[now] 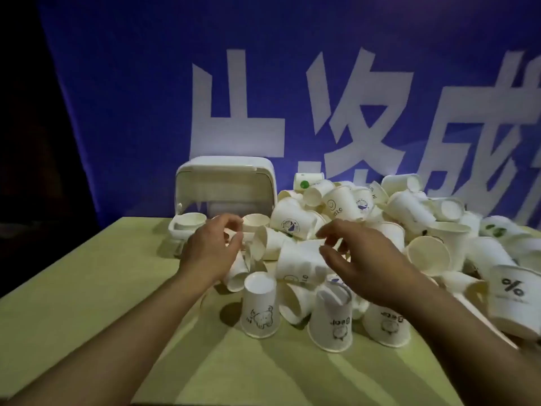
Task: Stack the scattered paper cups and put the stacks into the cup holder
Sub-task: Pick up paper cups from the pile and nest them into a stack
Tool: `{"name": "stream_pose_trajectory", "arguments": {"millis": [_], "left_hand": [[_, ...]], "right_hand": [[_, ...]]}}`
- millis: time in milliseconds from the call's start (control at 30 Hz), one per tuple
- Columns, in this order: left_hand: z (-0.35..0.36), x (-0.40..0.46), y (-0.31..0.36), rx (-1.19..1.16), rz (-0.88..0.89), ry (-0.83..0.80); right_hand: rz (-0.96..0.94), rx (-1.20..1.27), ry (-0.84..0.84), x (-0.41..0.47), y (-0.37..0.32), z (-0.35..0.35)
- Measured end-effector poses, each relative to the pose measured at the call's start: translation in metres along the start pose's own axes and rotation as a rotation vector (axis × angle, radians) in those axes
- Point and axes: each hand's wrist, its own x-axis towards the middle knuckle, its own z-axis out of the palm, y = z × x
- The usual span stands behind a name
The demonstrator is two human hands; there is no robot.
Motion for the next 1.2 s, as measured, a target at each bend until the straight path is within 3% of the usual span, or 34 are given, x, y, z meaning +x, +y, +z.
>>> {"name": "stream_pose_trajectory", "arguments": {"millis": [233, 433, 600, 700, 833, 1033, 1200], "left_hand": [[0.038, -0.019, -0.033, -0.118, -0.379, -0.077], [0.056, -0.005, -0.039, -0.125, -0.419, -0.112], [0.052, -0.009, -0.067, -0.507, -0.336, 0.081], [0.041, -0.014, -0.072, -0.513, -0.154, 0.228], [0.039, -0.026, -0.058, -0.482, 0.114, 0.234], [0.035, -0.027, -0.057, -0.496, 0.246, 0.276], [0.027, -0.034, -0.051, -0.493, 0.335, 0.298]], "right_hand": [[-0.05, 0.016, 0.008, -0.008, -0.002, 0.029], [-0.106, -0.095, 0.034, 0.002, -0.004, 0.044], [-0.08, -0.155, -0.088, 0.021, 0.002, 0.05], [-0.057, -0.203, -0.204, 0.03, -0.001, 0.054], [-0.029, -0.268, -0.288, 0.041, -0.004, 0.054], [-0.049, 0.129, 0.058, 0.058, -0.011, 0.027], [-0.035, 0.456, 0.173, 0.079, -0.045, 0.037]]}}
